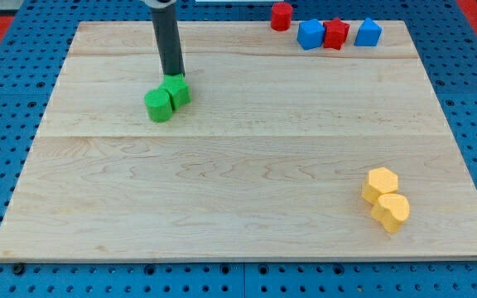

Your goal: Push the green star to the top left of the yellow hexagon

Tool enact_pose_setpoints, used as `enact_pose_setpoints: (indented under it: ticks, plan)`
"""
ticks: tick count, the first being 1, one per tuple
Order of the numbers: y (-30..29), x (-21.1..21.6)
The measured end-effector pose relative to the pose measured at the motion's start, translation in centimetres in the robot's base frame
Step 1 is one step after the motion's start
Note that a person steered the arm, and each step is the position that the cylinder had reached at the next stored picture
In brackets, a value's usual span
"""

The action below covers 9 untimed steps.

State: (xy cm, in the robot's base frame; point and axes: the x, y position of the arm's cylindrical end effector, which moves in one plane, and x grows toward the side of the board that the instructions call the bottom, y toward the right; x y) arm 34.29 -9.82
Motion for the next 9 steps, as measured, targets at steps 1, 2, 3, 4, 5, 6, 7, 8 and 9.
enact_pose_setpoints:
  ticks: [1,2,3,4,5,6,7,8,9]
  plan:
    - [0.3,3.1]
    - [-5.6,5.8]
    - [-3.9,9.2]
    - [1.2,7.7]
    - [-2.0,5.4]
    - [2.3,4.9]
    - [8.3,6.2]
    - [14.8,8.9]
    - [18.7,8.8]
